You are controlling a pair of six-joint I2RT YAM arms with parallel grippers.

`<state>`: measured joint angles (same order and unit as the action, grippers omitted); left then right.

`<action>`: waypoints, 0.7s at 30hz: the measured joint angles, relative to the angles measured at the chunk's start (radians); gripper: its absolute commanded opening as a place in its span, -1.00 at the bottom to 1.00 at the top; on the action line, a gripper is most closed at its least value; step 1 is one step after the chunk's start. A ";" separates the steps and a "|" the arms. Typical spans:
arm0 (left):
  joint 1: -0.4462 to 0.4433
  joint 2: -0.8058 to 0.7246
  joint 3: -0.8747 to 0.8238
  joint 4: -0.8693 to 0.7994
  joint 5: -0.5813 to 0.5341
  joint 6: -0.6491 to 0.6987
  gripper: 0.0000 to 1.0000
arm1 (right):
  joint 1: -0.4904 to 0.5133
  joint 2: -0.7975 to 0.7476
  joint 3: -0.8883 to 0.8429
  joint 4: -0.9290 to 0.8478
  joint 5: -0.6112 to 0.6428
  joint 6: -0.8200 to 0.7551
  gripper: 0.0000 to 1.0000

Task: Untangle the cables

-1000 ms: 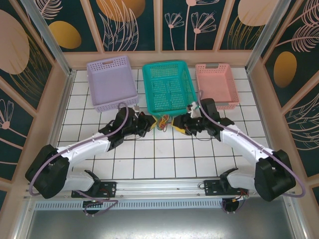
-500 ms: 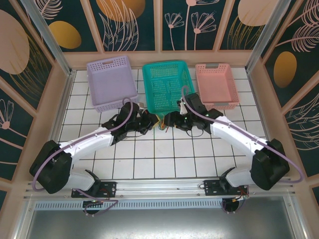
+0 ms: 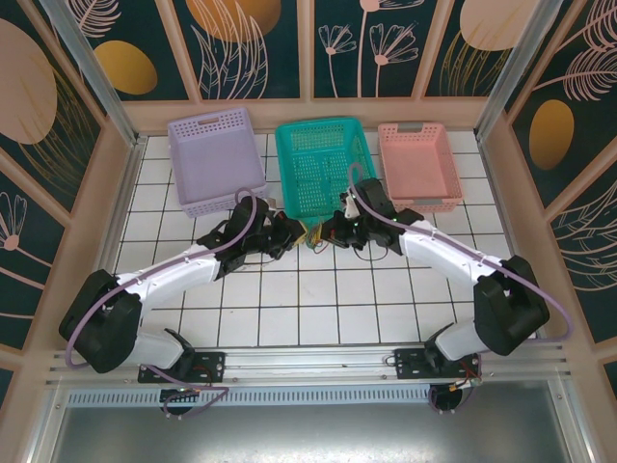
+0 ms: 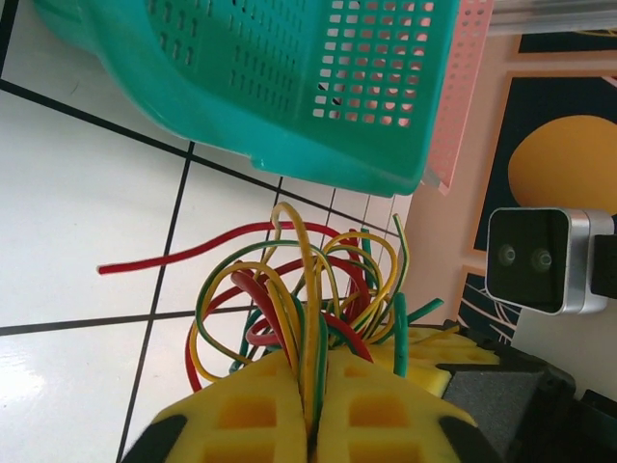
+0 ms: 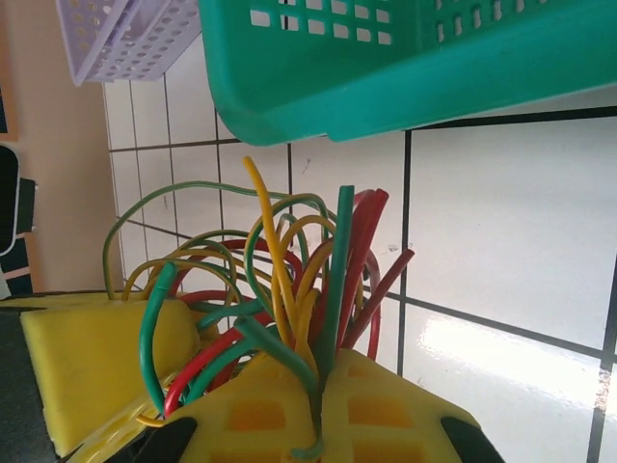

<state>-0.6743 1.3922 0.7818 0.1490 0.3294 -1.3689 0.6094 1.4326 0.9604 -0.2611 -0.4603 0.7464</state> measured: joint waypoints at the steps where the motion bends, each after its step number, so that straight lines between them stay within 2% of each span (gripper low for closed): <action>1: -0.001 -0.004 0.001 -0.003 0.004 0.000 0.24 | -0.002 -0.009 -0.005 -0.001 0.008 0.000 -1.00; 2: -0.003 -0.013 0.008 -0.021 0.005 0.005 0.31 | -0.007 -0.017 -0.008 -0.001 0.014 -0.002 -1.00; 5: -0.012 -0.028 0.067 -0.104 0.005 0.050 0.32 | -0.021 -0.028 -0.008 -0.005 0.024 -0.016 -1.00; 12: -0.087 0.035 0.290 -0.315 -0.016 0.268 0.40 | -0.028 -0.026 0.005 -0.039 0.010 -0.045 -1.00; 17: -0.138 0.126 0.380 -0.430 -0.108 0.379 0.28 | -0.045 -0.023 0.016 -0.118 0.010 -0.071 -1.00; 21: -0.150 0.129 0.380 -0.516 -0.204 0.396 0.39 | -0.045 -0.031 0.023 -0.127 -0.020 -0.077 -1.00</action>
<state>-0.8242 1.5215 1.1614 -0.3668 0.1249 -0.9733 0.5644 1.4017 0.9836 -0.3882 -0.4801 0.6693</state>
